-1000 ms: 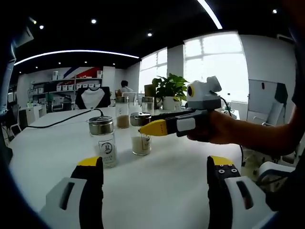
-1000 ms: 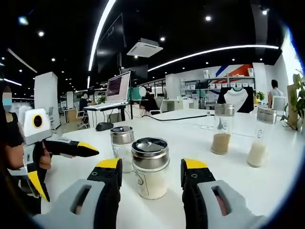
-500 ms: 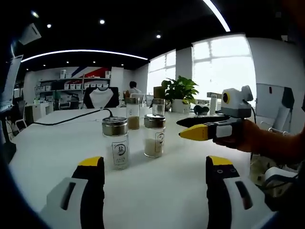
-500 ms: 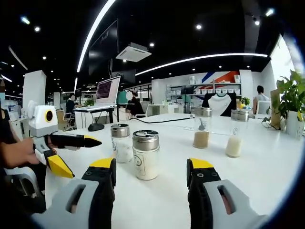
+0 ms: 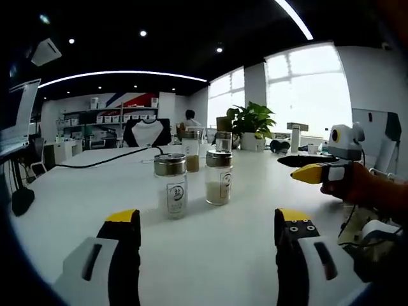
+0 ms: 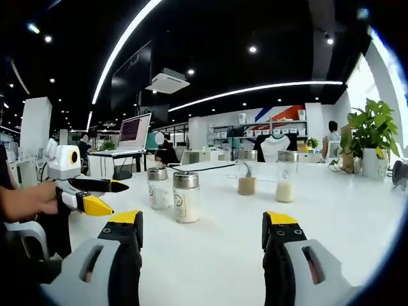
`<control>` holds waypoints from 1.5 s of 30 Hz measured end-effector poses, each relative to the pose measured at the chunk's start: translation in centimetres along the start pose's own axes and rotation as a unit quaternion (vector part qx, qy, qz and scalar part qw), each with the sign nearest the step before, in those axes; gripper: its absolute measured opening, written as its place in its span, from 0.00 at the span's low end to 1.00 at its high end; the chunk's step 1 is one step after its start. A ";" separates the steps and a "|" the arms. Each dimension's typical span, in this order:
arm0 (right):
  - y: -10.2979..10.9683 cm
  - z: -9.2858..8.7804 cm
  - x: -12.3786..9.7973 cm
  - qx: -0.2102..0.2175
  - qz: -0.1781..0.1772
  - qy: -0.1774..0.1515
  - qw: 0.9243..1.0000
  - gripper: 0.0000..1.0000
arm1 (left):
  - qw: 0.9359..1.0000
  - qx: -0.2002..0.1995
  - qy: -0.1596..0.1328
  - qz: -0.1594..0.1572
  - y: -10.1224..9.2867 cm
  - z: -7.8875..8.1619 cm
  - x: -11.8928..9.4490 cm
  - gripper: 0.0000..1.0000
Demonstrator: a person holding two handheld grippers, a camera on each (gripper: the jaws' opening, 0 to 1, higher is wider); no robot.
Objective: Rotate the seasoning bottle until the label or dispensing opening points toward the visible target arrow and the bottle remains upright within the marked orientation range
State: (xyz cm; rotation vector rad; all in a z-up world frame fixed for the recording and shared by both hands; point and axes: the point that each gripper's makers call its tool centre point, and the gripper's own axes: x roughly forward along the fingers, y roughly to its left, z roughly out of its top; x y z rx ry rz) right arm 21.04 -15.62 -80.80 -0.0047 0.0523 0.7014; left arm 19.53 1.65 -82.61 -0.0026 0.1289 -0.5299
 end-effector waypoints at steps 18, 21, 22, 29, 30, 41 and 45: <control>-1.6 -1.0 -2.5 0.006 -0.038 0.014 0.999 0.86 | 1.000 0.006 -0.012 0.013 0.7 0.6 -0.4 0.91; -1.7 -0.8 -2.4 0.019 -0.041 0.011 0.999 0.93 | 1.000 0.005 -0.010 0.009 0.3 0.7 -0.2 0.93; -1.7 -0.8 -2.3 0.021 -0.041 0.011 0.999 0.94 | 1.000 0.004 -0.010 0.012 0.3 0.7 -0.1 0.95; -1.8 -0.7 -1.5 0.036 -0.035 0.014 0.999 0.99 | 1.000 0.010 0.001 0.010 0.7 0.4 0.4 1.00; -1.8 -0.7 -1.5 0.039 -0.035 0.014 0.999 0.99 | 1.000 0.011 0.005 0.009 0.7 0.2 0.4 1.00; -1.9 -0.4 -1.6 0.031 -0.044 0.010 0.998 1.00 | 1.000 0.004 0.012 0.013 1.3 0.0 0.5 1.00; -2.2 0.1 -1.8 0.044 -0.048 -0.003 0.998 1.00 | 1.000 0.004 0.012 0.008 1.2 0.2 0.4 1.00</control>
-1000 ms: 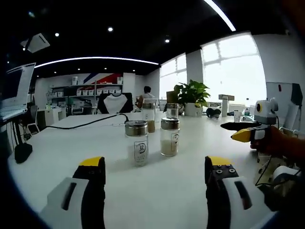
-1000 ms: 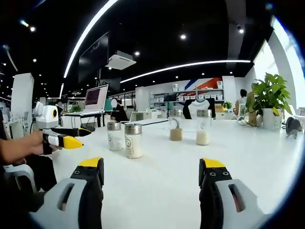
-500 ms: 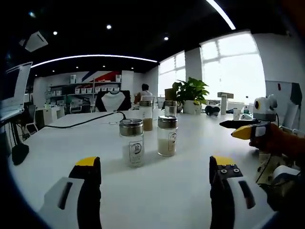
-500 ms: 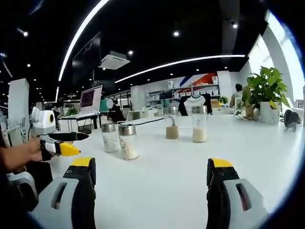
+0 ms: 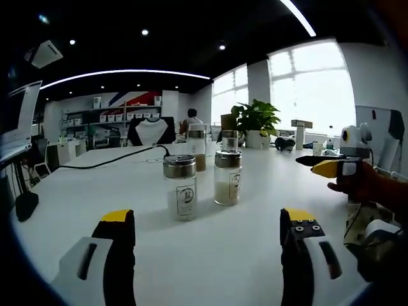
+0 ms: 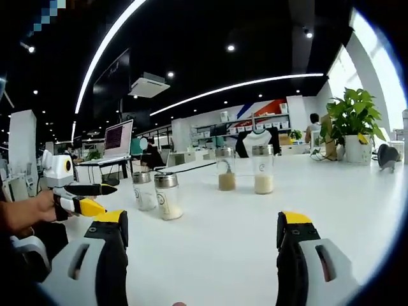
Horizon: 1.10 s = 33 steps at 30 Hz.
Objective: Rotate the seasoning bottle until the label or dispensing opening points toward the visible target arrow and the bottle remains upright within the marked orientation range
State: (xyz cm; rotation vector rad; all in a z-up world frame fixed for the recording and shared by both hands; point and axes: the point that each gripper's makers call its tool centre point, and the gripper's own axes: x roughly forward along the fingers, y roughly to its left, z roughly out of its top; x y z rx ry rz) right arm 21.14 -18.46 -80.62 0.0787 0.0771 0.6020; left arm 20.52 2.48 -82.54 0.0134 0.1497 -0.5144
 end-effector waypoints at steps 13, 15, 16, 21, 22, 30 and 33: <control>-1.3 2.0 0.5 0.014 -0.027 -0.044 0.999 0.97 | 1.000 0.015 0.009 -0.020 -1.2 -0.6 0.0 0.98; -1.6 2.0 0.6 0.017 -0.033 -0.045 0.998 0.98 | 1.000 0.015 0.011 -0.019 -1.2 -0.7 -0.1 0.98; -1.7 1.9 0.7 0.015 -0.034 -0.039 0.999 0.97 | 1.000 0.014 0.011 -0.020 -1.2 -0.7 -0.1 0.98; -2.2 1.9 1.0 -0.018 -0.046 -0.026 0.998 0.99 | 1.000 0.012 0.008 -0.022 -1.2 -0.6 -0.1 0.98; -2.4 2.0 1.2 -0.026 -0.053 -0.022 0.998 0.99 | 1.000 0.013 0.008 -0.021 -1.1 -0.6 -0.2 0.98; -2.3 1.3 1.7 -0.056 -0.052 0.000 0.997 0.99 | 1.000 0.011 0.009 -0.021 -1.0 -0.8 -0.3 0.97; -2.0 1.8 1.7 -0.056 -0.048 -0.013 0.997 0.99 | 1.000 0.008 0.010 -0.019 -0.7 -1.0 -0.4 0.97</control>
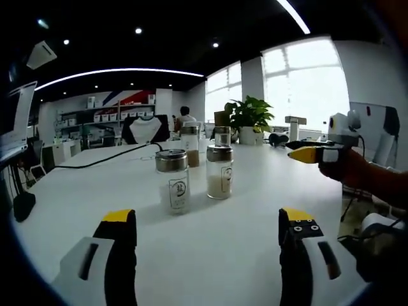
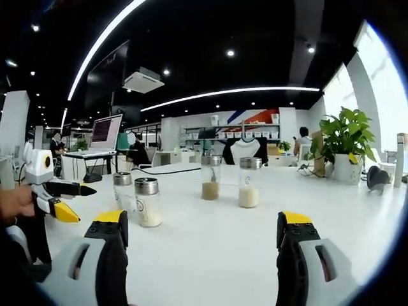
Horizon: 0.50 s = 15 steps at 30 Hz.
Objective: Rotate the seasoning bottle until the label or dispensing opening points toward the visible target arrow and the bottle remains upright within the marked orientation range
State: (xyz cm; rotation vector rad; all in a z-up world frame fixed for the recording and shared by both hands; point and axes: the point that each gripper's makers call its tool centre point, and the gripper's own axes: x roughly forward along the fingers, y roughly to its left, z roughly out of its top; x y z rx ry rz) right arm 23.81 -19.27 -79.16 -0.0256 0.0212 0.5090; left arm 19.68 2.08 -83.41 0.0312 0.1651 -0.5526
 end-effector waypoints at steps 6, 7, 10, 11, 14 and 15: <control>-0.1 0.8 0.2 0.000 0.002 -0.024 1.000 0.99 | 1.000 -0.004 0.001 0.000 0.0 -0.2 0.0 0.96; -0.2 0.6 0.3 -0.001 0.001 -0.022 1.000 0.99 | 1.000 -0.004 0.000 0.002 0.0 -0.3 0.0 0.96; -0.7 0.1 0.6 0.007 -0.006 -0.010 1.000 0.99 | 1.000 -0.003 -0.003 0.005 0.0 -0.2 0.0 0.96; -0.8 -0.1 0.7 0.013 -0.006 -0.005 1.000 0.99 | 1.000 -0.004 -0.002 0.003 0.0 -0.2 0.1 0.96; -0.6 0.2 0.7 0.014 -0.002 -0.005 1.000 0.99 | 1.000 -0.006 0.003 0.000 -0.1 -0.3 0.1 0.96; -0.6 0.5 0.8 0.011 -0.002 -0.006 1.000 0.97 | 1.000 -0.004 0.003 -0.001 -0.1 -0.3 0.1 0.96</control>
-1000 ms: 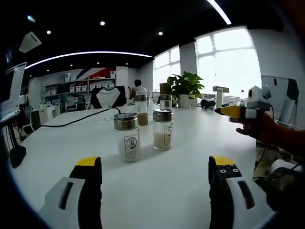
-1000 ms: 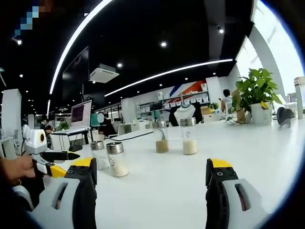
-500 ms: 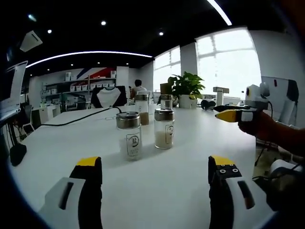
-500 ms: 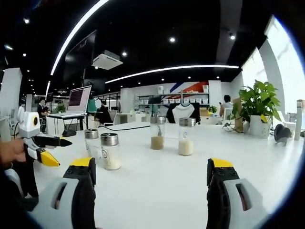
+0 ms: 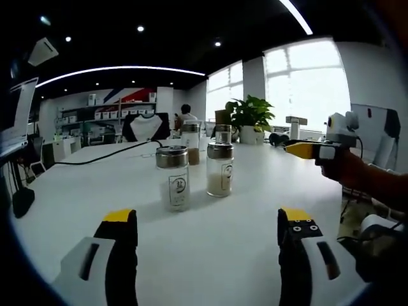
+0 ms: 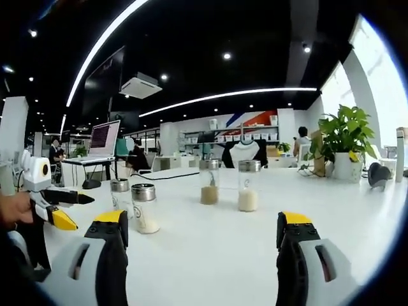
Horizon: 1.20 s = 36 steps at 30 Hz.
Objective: Rotate the seasoning bottle until the label or dispensing opening points toward the visible target arrow and the bottle remains upright within the marked orientation range
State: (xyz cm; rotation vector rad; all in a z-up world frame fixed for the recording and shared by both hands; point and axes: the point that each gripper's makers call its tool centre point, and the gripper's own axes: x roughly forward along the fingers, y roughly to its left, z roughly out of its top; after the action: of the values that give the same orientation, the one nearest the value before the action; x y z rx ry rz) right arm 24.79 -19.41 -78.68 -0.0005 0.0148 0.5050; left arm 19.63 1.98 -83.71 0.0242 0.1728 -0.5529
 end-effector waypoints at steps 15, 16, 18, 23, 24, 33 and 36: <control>-1.9 1.0 1.4 -0.014 -0.030 -0.003 0.999 0.98 | 1.000 -0.009 -0.006 0.001 0.0 0.1 -0.2 0.96; -1.9 0.8 1.6 -0.018 -0.030 0.003 0.999 0.99 | 1.000 -0.010 -0.005 0.001 0.0 0.1 -0.2 0.96; -1.7 0.6 1.8 -0.026 -0.025 0.008 0.999 0.97 | 1.000 -0.009 -0.005 0.001 0.0 0.1 -0.2 0.96; -1.6 0.2 2.3 -0.020 -0.018 0.015 1.000 0.99 | 1.000 -0.010 -0.005 0.002 0.2 0.0 -0.3 0.96; -1.5 0.2 2.3 -0.013 -0.016 0.014 1.000 0.99 | 1.000 -0.010 -0.004 0.002 0.2 0.0 -0.3 0.96; -1.1 0.1 3.1 -0.005 0.003 0.019 1.000 0.99 | 1.000 -0.017 -0.007 0.002 0.3 0.0 -0.4 0.96; -1.2 0.1 3.3 -0.011 0.003 0.017 1.000 0.99 | 1.000 -0.019 -0.008 0.002 0.3 0.1 -0.4 0.96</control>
State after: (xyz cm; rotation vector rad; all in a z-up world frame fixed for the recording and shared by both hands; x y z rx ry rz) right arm 28.21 -18.86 -78.59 -0.0311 0.0432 0.5107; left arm 19.48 2.47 -83.57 -0.0163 0.1671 -0.5460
